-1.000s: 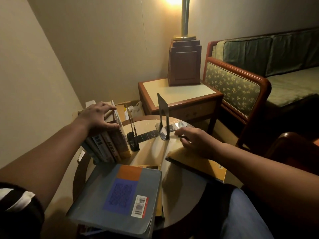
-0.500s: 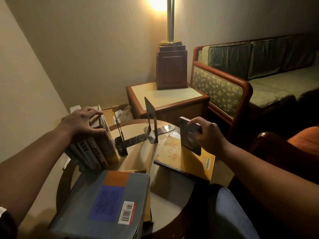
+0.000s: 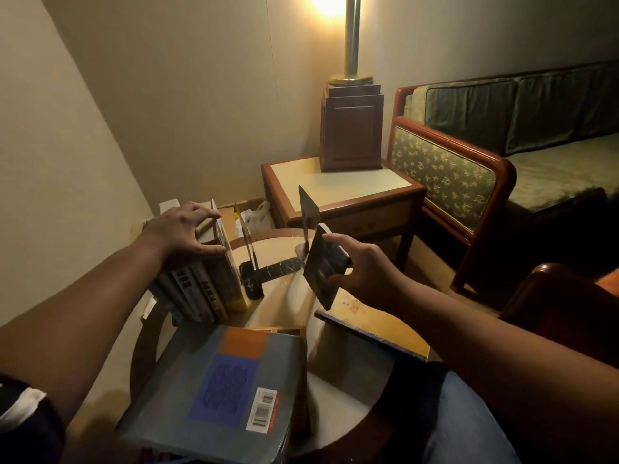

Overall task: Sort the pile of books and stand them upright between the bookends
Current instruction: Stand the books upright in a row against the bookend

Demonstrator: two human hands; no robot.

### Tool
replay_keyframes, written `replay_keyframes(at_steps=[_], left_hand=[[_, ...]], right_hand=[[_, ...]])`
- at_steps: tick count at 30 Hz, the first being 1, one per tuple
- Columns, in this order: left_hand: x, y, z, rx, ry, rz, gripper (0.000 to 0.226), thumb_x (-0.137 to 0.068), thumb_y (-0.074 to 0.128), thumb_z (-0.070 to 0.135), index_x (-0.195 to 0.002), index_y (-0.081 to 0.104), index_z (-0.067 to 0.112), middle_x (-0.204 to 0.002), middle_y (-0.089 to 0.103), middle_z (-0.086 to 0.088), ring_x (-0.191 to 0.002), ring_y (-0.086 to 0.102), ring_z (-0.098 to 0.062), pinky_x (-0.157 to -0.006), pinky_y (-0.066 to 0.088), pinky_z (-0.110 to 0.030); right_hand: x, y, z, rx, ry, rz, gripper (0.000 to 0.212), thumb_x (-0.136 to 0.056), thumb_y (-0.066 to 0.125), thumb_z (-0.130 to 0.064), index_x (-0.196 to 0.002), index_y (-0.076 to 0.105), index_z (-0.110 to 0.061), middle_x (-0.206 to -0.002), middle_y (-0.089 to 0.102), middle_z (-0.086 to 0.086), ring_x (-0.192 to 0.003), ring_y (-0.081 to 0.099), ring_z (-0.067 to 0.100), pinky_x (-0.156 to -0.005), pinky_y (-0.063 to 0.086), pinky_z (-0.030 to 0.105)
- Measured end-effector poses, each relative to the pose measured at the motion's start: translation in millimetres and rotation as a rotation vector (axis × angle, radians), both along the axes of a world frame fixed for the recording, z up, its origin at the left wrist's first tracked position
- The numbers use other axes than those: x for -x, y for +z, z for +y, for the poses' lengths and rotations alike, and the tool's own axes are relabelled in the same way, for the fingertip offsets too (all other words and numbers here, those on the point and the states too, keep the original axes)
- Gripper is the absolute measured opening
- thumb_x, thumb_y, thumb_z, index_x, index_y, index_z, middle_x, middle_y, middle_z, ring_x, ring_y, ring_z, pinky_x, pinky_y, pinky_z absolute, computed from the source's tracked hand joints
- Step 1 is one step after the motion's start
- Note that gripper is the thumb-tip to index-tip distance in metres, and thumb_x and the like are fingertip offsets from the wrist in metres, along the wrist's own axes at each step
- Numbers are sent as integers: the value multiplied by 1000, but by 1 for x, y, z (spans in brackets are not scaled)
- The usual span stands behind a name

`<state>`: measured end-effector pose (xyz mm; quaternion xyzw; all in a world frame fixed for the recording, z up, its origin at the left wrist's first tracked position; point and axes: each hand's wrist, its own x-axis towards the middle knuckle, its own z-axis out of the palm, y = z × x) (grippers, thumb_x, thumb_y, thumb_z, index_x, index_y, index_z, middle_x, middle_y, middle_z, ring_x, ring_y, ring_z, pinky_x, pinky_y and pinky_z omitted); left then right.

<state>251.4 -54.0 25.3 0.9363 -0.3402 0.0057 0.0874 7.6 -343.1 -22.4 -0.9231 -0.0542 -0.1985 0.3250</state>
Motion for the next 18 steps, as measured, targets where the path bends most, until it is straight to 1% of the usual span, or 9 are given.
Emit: replay_keyframes(at_steps=[2, 3, 6, 8, 9, 12, 13, 16, 18], left_hand=[[0, 0, 0, -1, 3, 0, 105, -48, 50, 90, -140, 45, 39, -148, 41, -1, -132, 41, -29, -98, 45, -53], [1, 0, -1, -1, 3, -2, 105, -48, 50, 90, -139, 45, 39, -147, 41, -1, -132, 42, -29, -97, 45, -52], [3, -1, -3, 7, -1, -17, 104, -48, 49, 90, -138, 48, 39, -145, 44, -1, -130, 44, -28, -98, 45, -50], [4, -1, -3, 6, 0, -21, 104, -47, 48, 90, -138, 49, 39, -145, 44, -1, -131, 44, -27, -99, 44, -48], [4, -1, -3, 6, 2, -21, 104, -48, 48, 89, -138, 49, 39, -145, 44, -1, -131, 44, -27, -99, 44, -46], [6, 0, -3, 11, 5, -27, 103, -48, 46, 89, -138, 49, 38, -145, 44, 0, -130, 45, -26, -99, 44, -45], [7, 0, -3, 11, 4, -28, 103, -48, 45, 89, -138, 49, 38, -145, 45, 0, -130, 45, -26, -99, 44, -45], [7, -1, -2, 21, 12, -31, 101, -50, 45, 87, -139, 48, 39, -144, 45, 2, -130, 45, -24, -99, 43, -43], [8, -2, -2, 25, 16, -40, 101, -51, 44, 88, -139, 48, 39, -144, 45, 2, -129, 45, -24, -98, 43, -43]], right_hand=[[-14, -1, 21, -20, 18, 3, 69, -84, 75, -6, -146, 44, -15, -133, 60, 2, -120, 53, 9, -74, 41, -5], [-22, -3, 30, -29, 43, 1, 71, -85, 75, -6, -147, 42, -14, -135, 59, 3, -122, 53, 10, -72, 38, -7], [-46, -12, 58, -24, 137, -18, 69, -86, 73, -4, -147, 41, -12, -132, 61, 8, -122, 59, 19, -82, 44, 1], [-61, -16, 74, 1, 202, -65, 60, -89, 68, -5, -144, 44, -10, -127, 63, 9, -118, 61, 20, -89, 54, 17], [-67, -19, 80, 15, 222, -81, 56, -90, 67, -6, -142, 45, -8, -124, 63, 9, -117, 62, 20, -89, 56, 22], [-85, -27, 98, 17, 226, -101, 53, -89, 68, -7, -139, 48, -7, -122, 64, 10, -114, 62, 19, -86, 49, 11], [-91, -31, 103, 1, 236, -106, 50, -90, 67, -8, -137, 50, -8, -119, 65, 9, -111, 62, 17, -85, 49, 10], [-110, -45, 116, -48, 239, -118, 44, -90, 67, -9, -132, 52, -12, -114, 65, 7, -105, 64, 15, -82, 53, 18], [-123, -53, 123, -96, 185, -113, 42, -91, 66, -10, -131, 52, -13, -114, 65, 6, -104, 64, 17, -81, 54, 20]])
